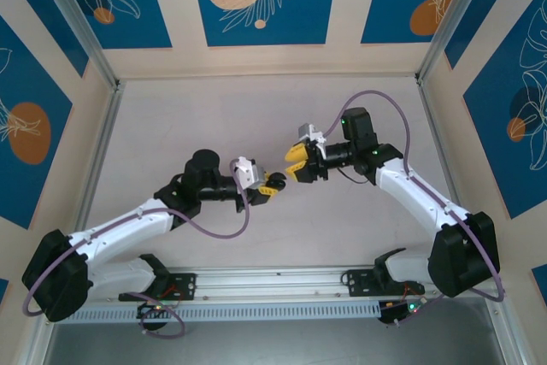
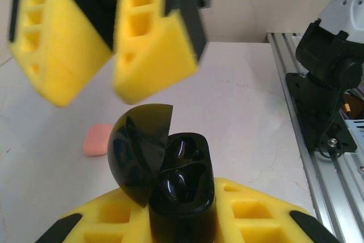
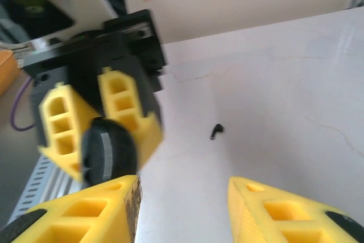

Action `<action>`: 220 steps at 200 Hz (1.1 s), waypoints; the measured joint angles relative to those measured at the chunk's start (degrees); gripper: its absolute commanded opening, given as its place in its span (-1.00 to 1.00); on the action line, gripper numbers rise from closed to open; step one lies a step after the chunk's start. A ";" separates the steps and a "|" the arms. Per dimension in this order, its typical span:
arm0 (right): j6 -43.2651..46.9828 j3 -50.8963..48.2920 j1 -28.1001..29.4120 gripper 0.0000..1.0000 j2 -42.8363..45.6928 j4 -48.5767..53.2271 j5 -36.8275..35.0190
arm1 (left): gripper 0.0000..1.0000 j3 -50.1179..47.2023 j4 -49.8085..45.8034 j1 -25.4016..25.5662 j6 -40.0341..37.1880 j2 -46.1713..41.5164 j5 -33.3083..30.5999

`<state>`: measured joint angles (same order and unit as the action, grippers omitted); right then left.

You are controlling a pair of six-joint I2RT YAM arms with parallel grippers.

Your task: Insert wireless bluetooth earbuds into charging case

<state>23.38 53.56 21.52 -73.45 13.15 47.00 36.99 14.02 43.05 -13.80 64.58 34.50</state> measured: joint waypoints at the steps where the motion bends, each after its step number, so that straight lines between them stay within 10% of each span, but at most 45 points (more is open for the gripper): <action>1: -0.07 0.00 -0.04 -0.09 0.00 -0.04 -0.07 | -0.54 0.00 0.00 0.00 0.00 -0.04 0.04; 166: -0.37 0.37 5.79 0.13 0.37 2.80 2.93 | -0.55 -1.88 3.04 0.02 1.95 -0.83 -0.17; 220: 1.14 1.97 6.25 -0.17 -1.86 4.52 3.06 | -0.55 -1.88 3.15 0.02 1.92 -0.83 0.00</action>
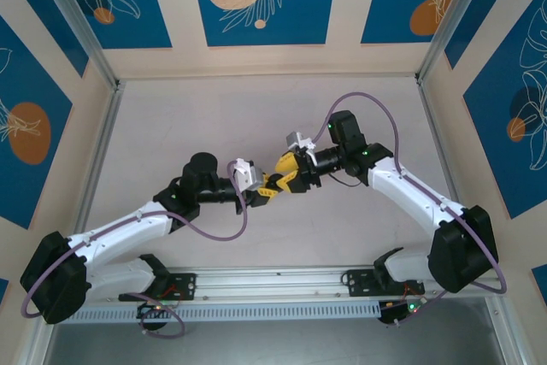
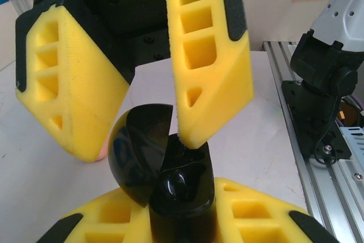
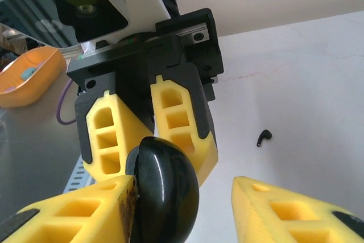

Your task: Insert wireless bluetooth earbuds into charging case

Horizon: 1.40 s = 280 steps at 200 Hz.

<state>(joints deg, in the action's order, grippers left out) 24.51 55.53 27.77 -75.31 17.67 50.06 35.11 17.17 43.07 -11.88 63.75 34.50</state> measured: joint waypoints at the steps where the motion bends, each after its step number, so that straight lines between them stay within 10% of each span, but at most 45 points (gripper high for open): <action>1: 0.24 0.02 0.00 -0.18 -0.04 -0.02 0.09 | -0.55 0.00 -0.02 0.00 0.00 0.00 0.00; 118: 3.19 1.53 -0.02 -0.63 -1.07 2.99 1.18 | -0.33 0.02 0.55 0.00 0.44 0.02 0.39; 280: 3.17 1.57 -0.28 -0.68 1.27 2.47 -1.16 | -0.29 -0.37 2.16 -0.09 3.02 -0.02 -0.04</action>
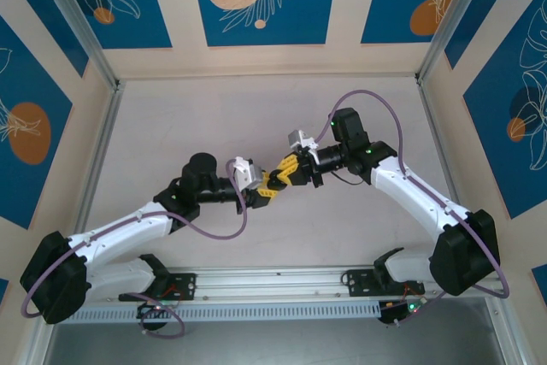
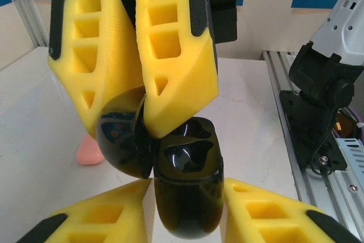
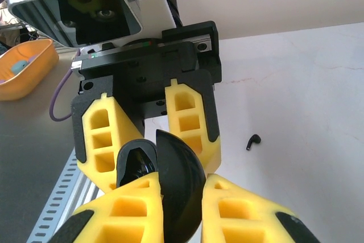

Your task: Insert wireless bluetooth earbuds into charging case

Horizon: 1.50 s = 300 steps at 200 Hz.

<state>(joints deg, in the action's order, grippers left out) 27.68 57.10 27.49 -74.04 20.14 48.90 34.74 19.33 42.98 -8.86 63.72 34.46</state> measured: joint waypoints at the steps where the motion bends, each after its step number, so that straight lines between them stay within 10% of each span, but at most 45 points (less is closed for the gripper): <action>1: 0.00 0.00 0.00 -0.68 0.00 0.00 -0.04 | -0.28 0.00 0.00 0.00 0.00 0.00 -0.02; 202: -0.66 -1.75 0.70 -0.68 3.13 -3.02 -5.25 | -0.57 -0.09 1.16 -0.02 1.27 -0.28 -0.24; 300: -5.81 -2.51 -0.87 -0.12 3.13 -5.97 -6.49 | -0.62 -0.11 -0.50 -0.28 0.76 -1.29 -0.66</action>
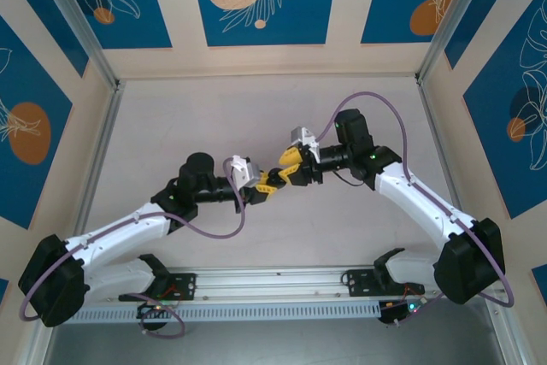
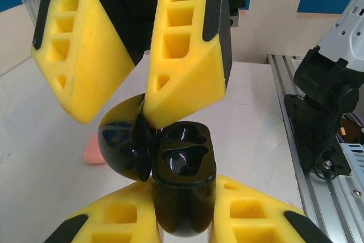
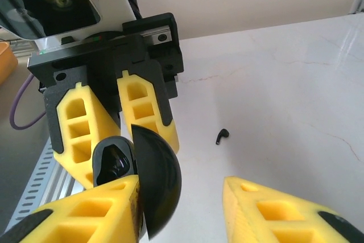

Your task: Insert wireless bluetooth earbuds into charging case

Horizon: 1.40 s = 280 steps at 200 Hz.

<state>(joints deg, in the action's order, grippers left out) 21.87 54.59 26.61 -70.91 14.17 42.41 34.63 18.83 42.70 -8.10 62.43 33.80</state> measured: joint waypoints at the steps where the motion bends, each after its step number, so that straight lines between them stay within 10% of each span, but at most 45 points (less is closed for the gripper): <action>1: -0.07 0.00 -0.07 -0.11 0.00 -0.02 0.02 | -0.62 0.00 0.00 0.00 0.00 0.00 0.00; 125: -13.49 3.91 -0.55 0.11 -1.22 1.42 -3.69 | -0.65 -5.27 0.87 -14.62 8.68 -2.03 -2.08; 280: -45.31 33.05 5.81 -0.05 -38.86 35.17 -33.64 | -0.66 -13.92 -0.22 -22.45 17.14 -5.33 -14.40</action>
<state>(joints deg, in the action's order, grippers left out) -23.44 87.64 32.42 -109.78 49.34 8.78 20.71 18.61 20.25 9.04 57.10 19.40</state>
